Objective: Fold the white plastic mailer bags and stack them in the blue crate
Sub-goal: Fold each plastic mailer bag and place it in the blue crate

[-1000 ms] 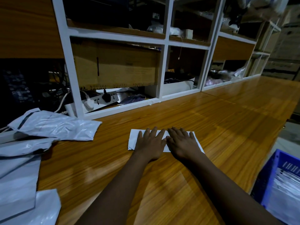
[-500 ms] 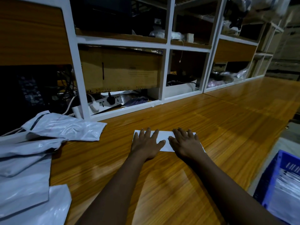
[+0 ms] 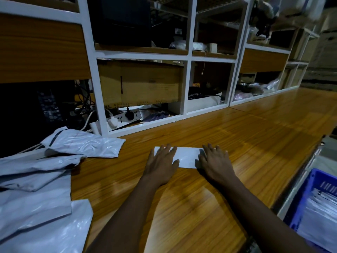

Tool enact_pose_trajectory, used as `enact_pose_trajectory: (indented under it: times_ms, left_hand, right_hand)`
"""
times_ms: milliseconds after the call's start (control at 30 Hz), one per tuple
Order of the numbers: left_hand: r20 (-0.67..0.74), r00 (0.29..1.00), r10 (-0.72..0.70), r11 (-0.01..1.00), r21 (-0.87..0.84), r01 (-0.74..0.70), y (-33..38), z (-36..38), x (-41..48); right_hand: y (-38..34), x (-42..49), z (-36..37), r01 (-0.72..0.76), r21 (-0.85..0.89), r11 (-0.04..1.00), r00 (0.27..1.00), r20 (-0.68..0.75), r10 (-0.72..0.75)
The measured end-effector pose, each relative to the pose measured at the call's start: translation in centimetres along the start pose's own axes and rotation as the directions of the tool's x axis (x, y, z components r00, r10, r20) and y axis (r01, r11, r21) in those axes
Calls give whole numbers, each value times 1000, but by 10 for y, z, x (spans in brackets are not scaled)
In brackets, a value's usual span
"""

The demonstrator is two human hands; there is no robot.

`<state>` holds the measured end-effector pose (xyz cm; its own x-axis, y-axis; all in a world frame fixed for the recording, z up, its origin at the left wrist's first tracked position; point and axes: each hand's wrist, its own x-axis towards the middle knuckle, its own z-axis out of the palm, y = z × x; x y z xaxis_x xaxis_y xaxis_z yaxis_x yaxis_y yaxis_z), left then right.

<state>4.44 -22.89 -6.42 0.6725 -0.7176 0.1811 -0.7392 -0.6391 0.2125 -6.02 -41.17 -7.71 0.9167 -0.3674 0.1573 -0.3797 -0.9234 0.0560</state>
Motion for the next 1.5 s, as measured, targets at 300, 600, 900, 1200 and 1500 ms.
enact_pose_trajectory:
  times_ms: [300,600,900,1200,1500]
  left_hand:
    - [51,983,174,977,114,-179,16,6,-29]
    - [218,966,136,976,135,-168,22,7,-28]
    - [242,970,8,995,90,-31,1,3,-25]
    - [196,977,-81,991,121,58,-6,0,-23]
    - [-2,1000,-24,990,138,24,11,3,-1]
  right_hand:
    - [-18,-44,2,236,145,961,971,-3,-238]
    - [-20,-48,-9,267,0,964,962,52,-266]
    - [-15,-49,-12,94,-20,995,991,98,-92]
    - [-5,-41,-3,-45,-67,997,999,-12,44]
    - [-11,-14,-7,62,-45,997,996,-69,-65]
